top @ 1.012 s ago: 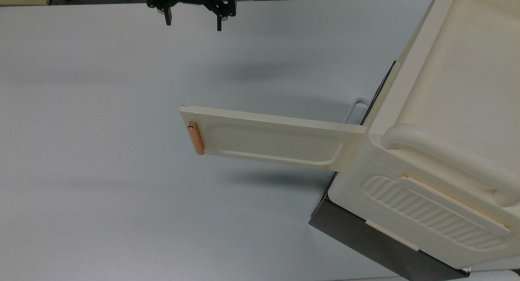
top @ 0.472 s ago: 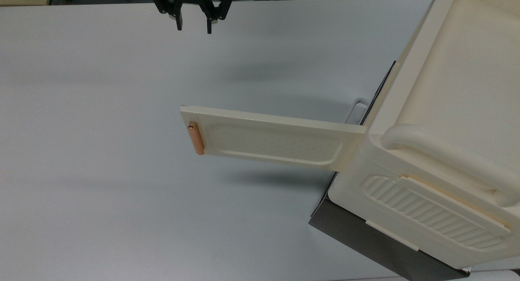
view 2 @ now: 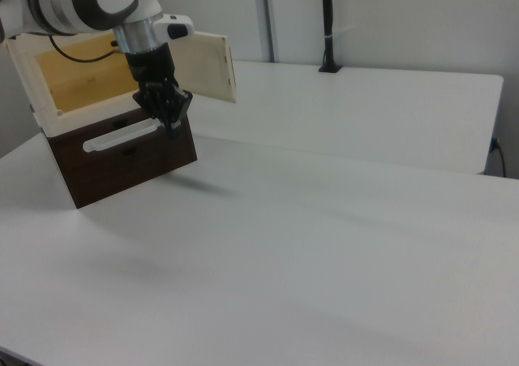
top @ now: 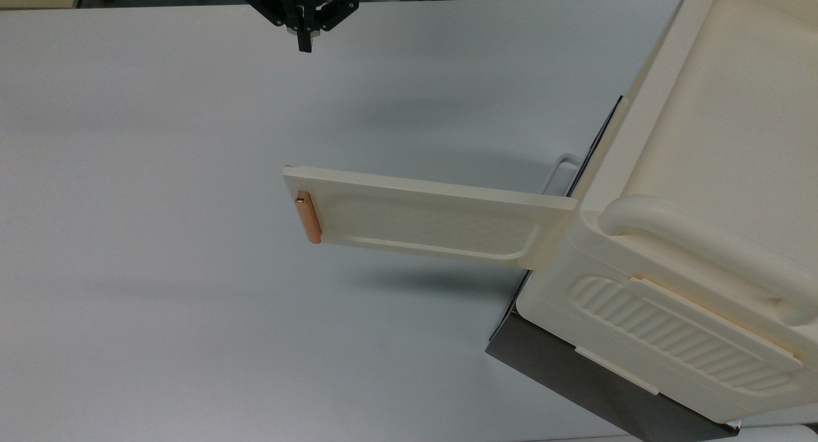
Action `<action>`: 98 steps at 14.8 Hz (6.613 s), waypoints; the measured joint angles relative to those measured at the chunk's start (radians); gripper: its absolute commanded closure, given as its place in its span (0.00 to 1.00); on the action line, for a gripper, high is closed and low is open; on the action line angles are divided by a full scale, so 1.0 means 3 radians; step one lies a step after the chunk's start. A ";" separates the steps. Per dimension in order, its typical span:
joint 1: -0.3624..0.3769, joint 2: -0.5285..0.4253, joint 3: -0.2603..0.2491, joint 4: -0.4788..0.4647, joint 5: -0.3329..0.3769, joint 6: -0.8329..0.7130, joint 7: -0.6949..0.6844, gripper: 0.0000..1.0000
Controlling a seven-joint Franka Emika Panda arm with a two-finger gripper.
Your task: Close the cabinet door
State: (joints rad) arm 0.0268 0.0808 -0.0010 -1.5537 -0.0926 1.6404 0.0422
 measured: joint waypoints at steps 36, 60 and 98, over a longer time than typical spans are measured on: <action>0.0077 0.0674 0.0046 0.0343 0.0444 0.3684 -0.0135 1.00; 0.0226 0.0369 0.0431 0.0631 0.1245 0.1285 -0.0138 1.00; -0.0069 0.0087 0.0055 0.0071 -0.0046 -0.0006 0.0132 0.00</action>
State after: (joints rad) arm 0.0060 0.1069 0.0154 -1.5324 -0.1064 1.6385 0.0818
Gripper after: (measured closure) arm 0.000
